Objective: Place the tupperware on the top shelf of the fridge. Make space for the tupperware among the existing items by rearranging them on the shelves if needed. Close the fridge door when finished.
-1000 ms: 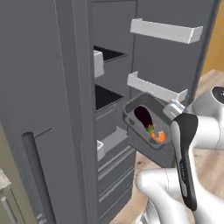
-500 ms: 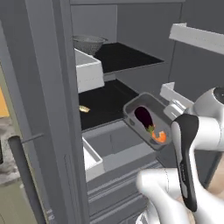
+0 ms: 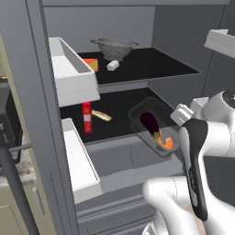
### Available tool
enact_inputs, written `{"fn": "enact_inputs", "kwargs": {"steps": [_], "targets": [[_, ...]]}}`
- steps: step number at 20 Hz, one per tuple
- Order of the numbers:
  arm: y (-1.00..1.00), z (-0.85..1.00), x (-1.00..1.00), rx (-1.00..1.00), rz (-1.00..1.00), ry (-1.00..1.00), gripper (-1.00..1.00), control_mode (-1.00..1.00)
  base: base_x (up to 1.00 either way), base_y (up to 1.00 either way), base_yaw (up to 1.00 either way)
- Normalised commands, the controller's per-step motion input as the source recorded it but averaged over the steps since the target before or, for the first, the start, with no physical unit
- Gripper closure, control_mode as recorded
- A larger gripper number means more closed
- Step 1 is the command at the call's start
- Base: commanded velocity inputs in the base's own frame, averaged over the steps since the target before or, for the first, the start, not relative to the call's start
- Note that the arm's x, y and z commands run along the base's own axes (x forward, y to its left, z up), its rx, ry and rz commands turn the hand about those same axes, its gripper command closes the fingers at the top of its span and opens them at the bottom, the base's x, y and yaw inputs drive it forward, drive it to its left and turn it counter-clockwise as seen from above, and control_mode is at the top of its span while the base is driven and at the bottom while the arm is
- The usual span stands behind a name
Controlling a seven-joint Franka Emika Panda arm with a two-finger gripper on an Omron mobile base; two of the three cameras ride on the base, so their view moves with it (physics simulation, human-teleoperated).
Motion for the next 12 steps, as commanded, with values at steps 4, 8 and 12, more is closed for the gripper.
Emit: {"fn": "enact_inputs", "kwargs": {"steps": [4, 8, 12], "targets": [[0.1, -0.02, 0.0, -0.03, -0.03, -0.03, 1.0, -1.0, 0.24, 0.1, 0.02], [0.32, 0.02, 0.0, -0.04, -0.14, -0.12, 1.0, -1.0, 0.0, 0.0, 0.0], [0.2, 0.3, 0.0, 0.0, -0.16, -0.2, 1.0, -1.0, 0.0, 0.0, 0.0]]}}
